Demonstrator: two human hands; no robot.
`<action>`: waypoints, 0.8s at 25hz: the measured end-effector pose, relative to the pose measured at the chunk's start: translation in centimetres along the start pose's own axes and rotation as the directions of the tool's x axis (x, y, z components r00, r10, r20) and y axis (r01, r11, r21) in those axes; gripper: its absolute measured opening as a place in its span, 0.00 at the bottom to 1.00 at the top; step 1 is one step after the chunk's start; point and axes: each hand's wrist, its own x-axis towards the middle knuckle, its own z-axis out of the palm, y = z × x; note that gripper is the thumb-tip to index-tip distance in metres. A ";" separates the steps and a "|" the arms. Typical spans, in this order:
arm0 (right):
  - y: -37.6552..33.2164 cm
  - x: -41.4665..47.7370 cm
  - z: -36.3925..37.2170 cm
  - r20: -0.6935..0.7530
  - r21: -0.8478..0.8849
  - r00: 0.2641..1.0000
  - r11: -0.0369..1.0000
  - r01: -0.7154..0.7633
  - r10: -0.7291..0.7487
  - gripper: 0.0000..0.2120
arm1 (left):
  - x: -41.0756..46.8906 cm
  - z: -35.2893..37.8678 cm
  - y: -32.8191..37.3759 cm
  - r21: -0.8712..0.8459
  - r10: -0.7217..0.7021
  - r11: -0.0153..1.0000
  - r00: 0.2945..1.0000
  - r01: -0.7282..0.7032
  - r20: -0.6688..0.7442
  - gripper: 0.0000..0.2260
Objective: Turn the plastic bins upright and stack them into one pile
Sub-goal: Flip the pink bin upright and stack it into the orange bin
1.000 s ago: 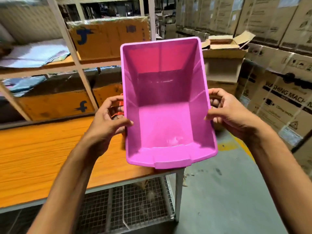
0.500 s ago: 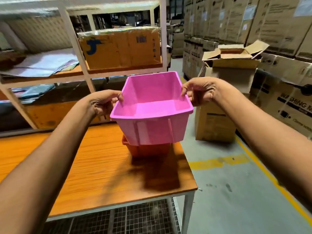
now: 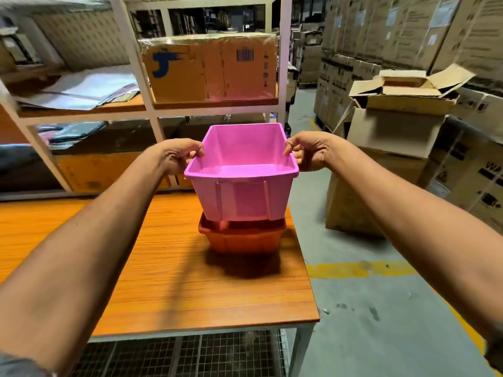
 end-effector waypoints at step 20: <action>7.4 4.2 3.3 -0.145 -0.044 0.987 0.996 -0.075 0.068 0.11 | 8.3 0.8 -8.3 -0.051 -0.028 0.998 0.999 0.027 -0.026 0.22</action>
